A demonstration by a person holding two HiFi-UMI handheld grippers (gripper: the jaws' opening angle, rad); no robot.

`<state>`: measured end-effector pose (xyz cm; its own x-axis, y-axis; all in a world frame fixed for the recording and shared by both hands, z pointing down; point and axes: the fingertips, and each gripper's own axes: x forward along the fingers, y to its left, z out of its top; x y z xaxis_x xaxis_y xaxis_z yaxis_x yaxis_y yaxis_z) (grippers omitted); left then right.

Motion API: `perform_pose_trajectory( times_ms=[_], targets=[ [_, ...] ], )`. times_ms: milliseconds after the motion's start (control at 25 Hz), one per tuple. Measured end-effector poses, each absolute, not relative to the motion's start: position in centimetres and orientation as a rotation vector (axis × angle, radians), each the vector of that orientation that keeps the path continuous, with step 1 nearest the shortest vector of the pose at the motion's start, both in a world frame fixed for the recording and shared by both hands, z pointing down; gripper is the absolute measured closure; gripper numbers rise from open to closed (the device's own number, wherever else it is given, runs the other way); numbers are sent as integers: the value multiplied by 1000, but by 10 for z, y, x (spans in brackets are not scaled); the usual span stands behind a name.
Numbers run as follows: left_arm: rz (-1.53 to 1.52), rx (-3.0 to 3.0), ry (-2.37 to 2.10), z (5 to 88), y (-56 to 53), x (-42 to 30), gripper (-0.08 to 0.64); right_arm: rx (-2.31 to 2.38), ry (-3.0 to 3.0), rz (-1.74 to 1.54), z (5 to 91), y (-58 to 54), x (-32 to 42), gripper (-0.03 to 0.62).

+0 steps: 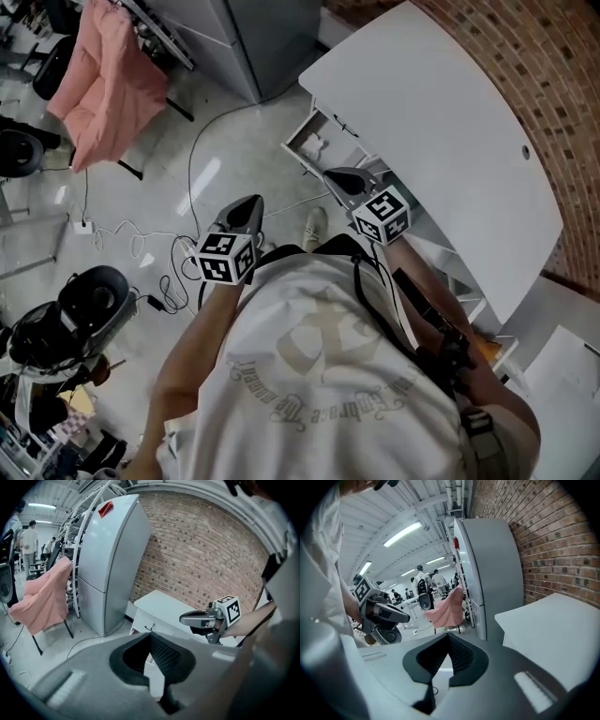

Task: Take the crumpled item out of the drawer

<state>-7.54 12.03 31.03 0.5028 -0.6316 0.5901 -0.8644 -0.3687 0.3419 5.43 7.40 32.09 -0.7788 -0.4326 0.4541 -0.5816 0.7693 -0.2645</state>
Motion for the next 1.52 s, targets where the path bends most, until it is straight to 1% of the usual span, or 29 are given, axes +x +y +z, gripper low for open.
perform_pose_trajectory(
  times_ms=[400, 720, 1080, 1320, 1520],
  targets=[
    [455, 2011, -1344, 322, 99, -76, 557, 589, -2587, 602, 355, 45, 37, 584],
    [482, 1925, -1351, 351, 93, -77, 557, 556, -2530, 646, 384, 25, 30, 583],
    [502, 1930, -1268, 399, 65, -80, 557, 658, -2460, 670, 422, -4, 23, 584],
    [522, 1919, -1184, 433, 65, -60, 557, 711, -2397, 693, 460, -17, 30, 584],
    [542, 1856, -1130, 477, 49, -79, 557, 730, -2337, 763, 505, -39, 11, 584]
  ],
)
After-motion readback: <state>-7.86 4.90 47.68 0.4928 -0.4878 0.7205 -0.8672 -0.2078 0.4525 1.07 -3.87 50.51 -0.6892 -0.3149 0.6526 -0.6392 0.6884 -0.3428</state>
